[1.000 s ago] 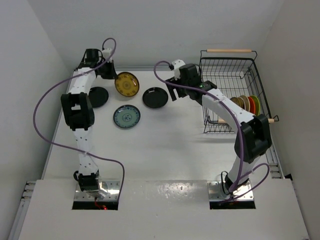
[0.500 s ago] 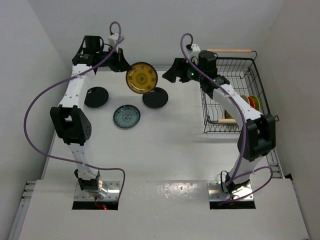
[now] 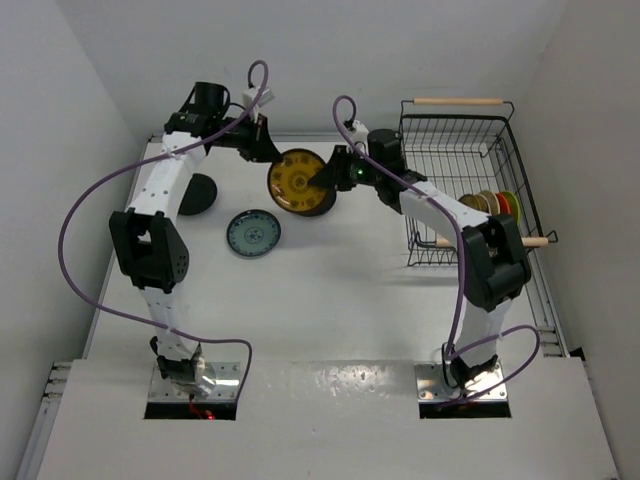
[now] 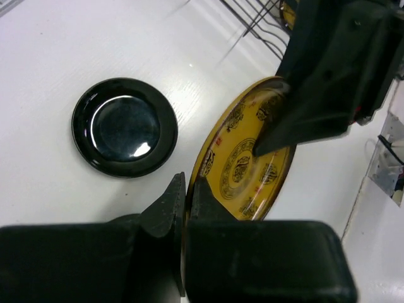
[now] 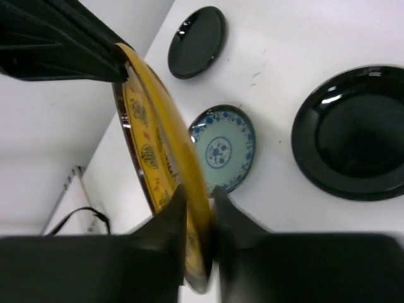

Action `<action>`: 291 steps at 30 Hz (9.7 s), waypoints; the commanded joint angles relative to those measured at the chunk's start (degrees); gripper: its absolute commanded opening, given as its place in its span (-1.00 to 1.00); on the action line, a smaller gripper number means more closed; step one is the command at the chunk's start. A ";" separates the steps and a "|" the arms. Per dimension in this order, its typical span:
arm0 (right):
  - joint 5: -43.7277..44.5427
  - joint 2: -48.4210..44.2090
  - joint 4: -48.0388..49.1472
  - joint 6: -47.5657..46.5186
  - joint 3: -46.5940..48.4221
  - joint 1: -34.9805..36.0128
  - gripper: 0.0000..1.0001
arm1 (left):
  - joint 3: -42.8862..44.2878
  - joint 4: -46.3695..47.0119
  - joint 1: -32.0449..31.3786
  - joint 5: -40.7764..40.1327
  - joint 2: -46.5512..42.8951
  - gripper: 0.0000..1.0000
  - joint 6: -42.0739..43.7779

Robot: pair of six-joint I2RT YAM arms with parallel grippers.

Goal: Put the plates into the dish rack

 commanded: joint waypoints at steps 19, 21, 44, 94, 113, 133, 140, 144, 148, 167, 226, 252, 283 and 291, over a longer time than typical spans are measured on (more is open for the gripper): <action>70.95 -17.38 -46.61 -40.61 13.27 -13.46 -1.00 | 1.02 -2.60 2.34 -58.56 -3.97 1.00 7.90; 71.25 -17.11 -46.72 -40.97 10.11 -14.88 -1.00 | -1.61 -2.08 2.35 -59.97 -3.97 1.00 7.90; 57.88 -12.36 -31.16 -31.22 -11.00 -21.65 -1.00 | -6.99 -2.07 2.87 -59.00 -4.58 1.00 9.48; 60.69 -15.00 -34.06 -33.32 -7.14 -21.13 0.13 | -10.33 -2.07 2.87 -58.92 -5.64 1.00 10.00; 27.30 10.18 -29.68 -9.17 17.64 -2.76 0.65 | -14.20 3.64 17.89 -55.15 -2.91 1.00 0.60; 25.18 33.69 -17.10 15.01 24.33 -2.14 -0.26 | -21.14 4.70 25.54 -53.47 -3.53 1.00 0.60; 20.91 30.90 -16.14 11.96 23.54 -3.29 -1.00 | -21.14 4.70 25.55 -52.94 -3.53 1.00 0.60; 19.21 20.02 -17.01 2.99 21.88 -3.37 -1.00 | -21.14 4.70 25.55 -53.47 -3.53 1.00 0.60; 26.21 5.94 -17.27 -9.03 16.87 -3.02 -1.00 | -20.62 4.70 25.55 -53.47 -3.53 0.97 0.60; 79.51 -17.02 -40.31 -37.81 3.60 -10.93 -1.00 | -20.09 6.02 25.55 -51.18 -4.14 0.92 0.60; 76.95 -13.41 -32.57 -38.78 -3.45 -6.89 0.57 | -10.70 6.02 26.07 -46.27 10.17 0.92 1.31; 70.99 -24.93 -30.19 -40.18 -5.38 -1.62 0.71 | 2.49 2.32 26.61 -8.31 18.19 -1.00 -6.24; 7.95 -11.56 3.19 -1.51 -5.37 1.55 -0.99 | -3.83 2.32 2.17 5.43 -6.69 -1.00 -2.21; 26.18 -20.71 -10.56 -11.25 -3.89 -0.21 -0.99 | -1.12 0.66 3.31 -7.74 -6.69 1.00 -0.81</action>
